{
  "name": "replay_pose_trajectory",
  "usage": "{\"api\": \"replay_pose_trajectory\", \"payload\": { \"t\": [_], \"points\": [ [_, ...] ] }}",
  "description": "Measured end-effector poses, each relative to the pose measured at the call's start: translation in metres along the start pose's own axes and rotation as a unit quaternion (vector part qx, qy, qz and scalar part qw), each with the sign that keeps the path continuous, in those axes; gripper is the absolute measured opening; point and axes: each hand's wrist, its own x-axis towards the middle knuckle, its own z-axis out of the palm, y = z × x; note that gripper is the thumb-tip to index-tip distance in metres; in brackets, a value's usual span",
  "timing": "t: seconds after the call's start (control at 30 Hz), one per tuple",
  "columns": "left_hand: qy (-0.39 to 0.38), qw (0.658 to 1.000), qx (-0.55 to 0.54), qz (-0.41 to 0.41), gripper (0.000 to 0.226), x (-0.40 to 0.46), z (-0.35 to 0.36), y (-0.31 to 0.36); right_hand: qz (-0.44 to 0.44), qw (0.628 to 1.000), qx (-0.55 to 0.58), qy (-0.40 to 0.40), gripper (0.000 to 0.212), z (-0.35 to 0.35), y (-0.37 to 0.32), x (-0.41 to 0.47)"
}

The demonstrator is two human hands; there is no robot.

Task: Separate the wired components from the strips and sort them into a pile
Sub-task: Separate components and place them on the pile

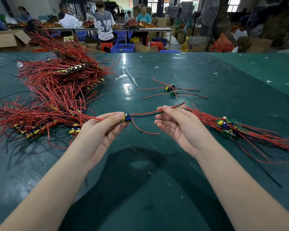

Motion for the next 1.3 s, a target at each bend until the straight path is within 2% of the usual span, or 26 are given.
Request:
{"api": "replay_pose_trajectory", "payload": {
  "t": [0.13,0.3,0.43,0.5,0.63,0.8,0.9,1.0,1.07,1.13,1.2,1.3],
  "points": [
    [0.004,1.0,-0.005,0.0,0.021,0.0,0.0,0.0,0.032,0.996,0.074,0.027,0.031,-0.001,-0.003,0.0],
    [0.017,1.0,-0.009,-0.005,0.021,0.0,0.002,0.001,0.022,0.996,0.076,0.051,0.03,0.0,-0.002,0.003],
    [0.006,0.999,-0.035,-0.027,0.018,-0.001,0.006,-0.001,0.057,0.972,0.223,0.043,0.026,0.003,-0.003,0.002],
    [-0.002,0.998,-0.047,-0.041,0.014,-0.002,0.007,-0.002,0.065,0.963,0.26,0.034,0.025,0.003,-0.002,0.002],
    [0.005,0.999,-0.031,-0.032,0.02,0.0,0.004,-0.002,0.043,0.98,0.184,0.061,0.031,0.001,-0.001,0.003],
    [-0.009,1.0,-0.018,-0.012,0.018,-0.002,0.005,-0.004,0.031,0.977,0.201,0.067,0.034,0.003,-0.002,0.001],
    [-0.031,1.0,0.001,-0.005,0.014,-0.004,0.006,-0.004,0.022,0.997,0.062,0.025,0.029,0.013,0.003,-0.004],
    [-0.057,0.998,0.04,0.001,0.015,-0.007,0.008,-0.007,0.038,0.994,-0.088,-0.059,0.048,0.026,0.019,-0.01],
    [-0.077,0.996,0.049,0.003,0.023,-0.008,0.011,-0.009,0.028,0.984,-0.157,-0.081,0.034,0.031,0.029,-0.015],
    [-0.094,0.995,0.041,-0.017,0.034,-0.008,0.013,-0.009,0.005,0.982,-0.18,-0.062,0.016,0.031,0.033,-0.017],
    [-0.108,0.992,0.037,-0.047,0.044,-0.009,0.014,-0.009,-0.02,0.982,-0.183,-0.04,0.017,0.028,0.033,-0.016],
    [-0.116,0.987,0.099,-0.055,0.05,-0.007,0.012,-0.01,-0.016,0.986,-0.161,-0.032,0.019,0.025,0.031,-0.014]
  ]
}}
